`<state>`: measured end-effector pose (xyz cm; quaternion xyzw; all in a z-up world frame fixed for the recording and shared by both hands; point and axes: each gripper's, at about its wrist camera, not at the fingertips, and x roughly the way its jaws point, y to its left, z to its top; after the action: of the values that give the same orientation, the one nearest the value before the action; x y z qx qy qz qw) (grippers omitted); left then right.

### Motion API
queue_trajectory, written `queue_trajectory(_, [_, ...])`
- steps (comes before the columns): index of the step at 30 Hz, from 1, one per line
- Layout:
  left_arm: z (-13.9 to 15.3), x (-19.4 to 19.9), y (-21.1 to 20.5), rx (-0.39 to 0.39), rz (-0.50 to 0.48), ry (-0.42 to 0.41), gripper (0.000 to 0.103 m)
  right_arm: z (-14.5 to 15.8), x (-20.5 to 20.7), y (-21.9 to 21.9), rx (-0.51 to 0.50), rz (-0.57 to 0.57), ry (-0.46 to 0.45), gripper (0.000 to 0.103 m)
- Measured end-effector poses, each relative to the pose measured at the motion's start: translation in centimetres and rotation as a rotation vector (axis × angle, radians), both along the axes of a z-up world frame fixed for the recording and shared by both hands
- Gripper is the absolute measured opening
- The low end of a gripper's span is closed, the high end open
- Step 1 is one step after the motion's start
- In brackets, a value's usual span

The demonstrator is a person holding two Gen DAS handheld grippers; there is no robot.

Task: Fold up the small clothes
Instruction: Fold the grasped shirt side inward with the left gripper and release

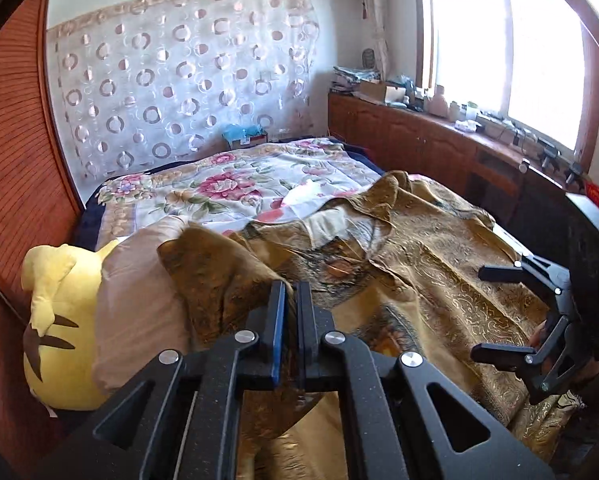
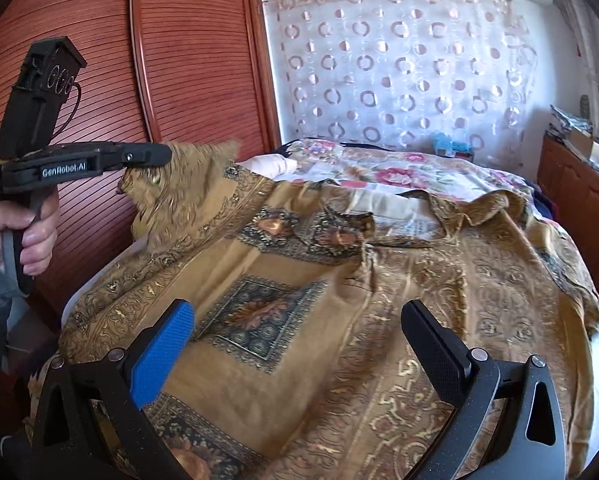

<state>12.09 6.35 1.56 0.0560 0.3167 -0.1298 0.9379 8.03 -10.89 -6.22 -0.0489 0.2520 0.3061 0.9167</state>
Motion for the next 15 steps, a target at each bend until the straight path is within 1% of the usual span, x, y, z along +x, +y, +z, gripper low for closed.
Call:
queue_trajectory(1, [-0.3,-0.1,0.0,0.003,0.003,-0.001,0.017,-0.1,0.0,0.0,0.001,-0.003,0.000,0.103])
queue_trajectory(5, [-1.4,0.1,0.9,-0.001,0.038,0.024,0.033,-0.1,-0.3,0.2,0.004,-0.015,0.001,0.103])
queue_trajectory(6, [-1.9,0.0,1.5,-0.015,0.048,0.036,0.041,-0.2,-0.4,0.2,0.006,-0.018,0.003,0.103])
queue_trajectory(8, [-3.1,0.0,2.2,-0.024,0.072,0.063,0.042,-0.5,-0.4,0.2,-0.002,-0.018,0.013,0.103])
queue_trajectory(10, [-4.6,0.4,2.6,-0.001,0.104,0.101,0.045,-0.6,-0.4,0.3,-0.027,-0.019,0.021,0.103])
queue_trajectory(12, [-6.4,0.8,3.1,0.035,0.127,0.140,0.045,-0.6,-0.4,0.3,-0.045,-0.022,0.021,0.103])
queue_trajectory(15, [-8.3,1.2,3.7,0.046,0.151,0.177,0.049,-0.1,-0.3,0.1,-0.038,-0.025,0.023,0.103])
